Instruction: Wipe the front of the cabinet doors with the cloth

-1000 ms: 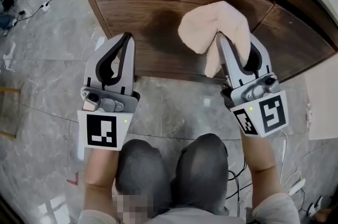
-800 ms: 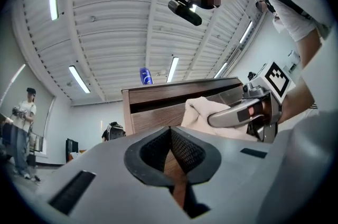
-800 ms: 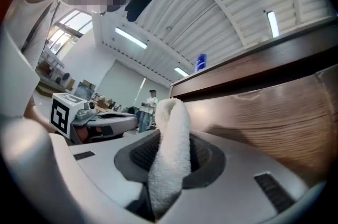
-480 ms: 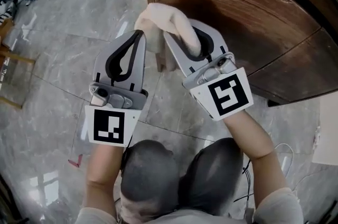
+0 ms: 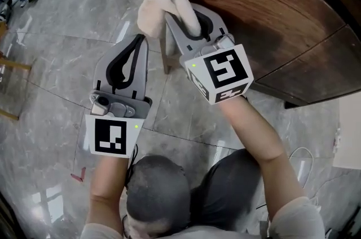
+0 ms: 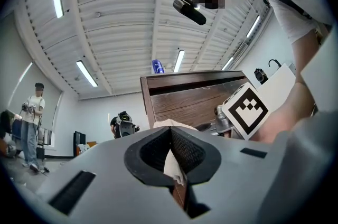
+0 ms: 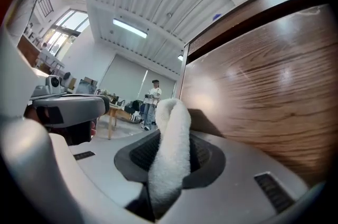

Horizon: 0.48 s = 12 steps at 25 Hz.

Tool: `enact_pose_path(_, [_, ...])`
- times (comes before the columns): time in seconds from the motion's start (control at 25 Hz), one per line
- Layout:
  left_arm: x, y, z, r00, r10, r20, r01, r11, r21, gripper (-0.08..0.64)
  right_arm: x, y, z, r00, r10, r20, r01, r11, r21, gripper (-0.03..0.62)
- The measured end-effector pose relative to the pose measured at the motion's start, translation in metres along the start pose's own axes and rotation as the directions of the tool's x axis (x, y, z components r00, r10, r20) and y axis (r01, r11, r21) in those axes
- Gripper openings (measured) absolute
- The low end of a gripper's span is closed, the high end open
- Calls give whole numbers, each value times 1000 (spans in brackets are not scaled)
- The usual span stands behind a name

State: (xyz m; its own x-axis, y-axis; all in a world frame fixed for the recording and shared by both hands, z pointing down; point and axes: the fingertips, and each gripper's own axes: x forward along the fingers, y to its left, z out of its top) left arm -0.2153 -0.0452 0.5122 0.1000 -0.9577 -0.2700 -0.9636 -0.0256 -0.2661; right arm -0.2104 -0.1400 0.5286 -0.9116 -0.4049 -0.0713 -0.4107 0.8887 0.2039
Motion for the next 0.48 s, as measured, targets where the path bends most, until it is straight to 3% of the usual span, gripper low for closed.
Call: enact_pose_path(0.48, [23, -33, -9, 996, -68, 54, 70, 997, -32, 17, -20, -20, -1, 999, -39, 14, 39, 998, -57, 107])
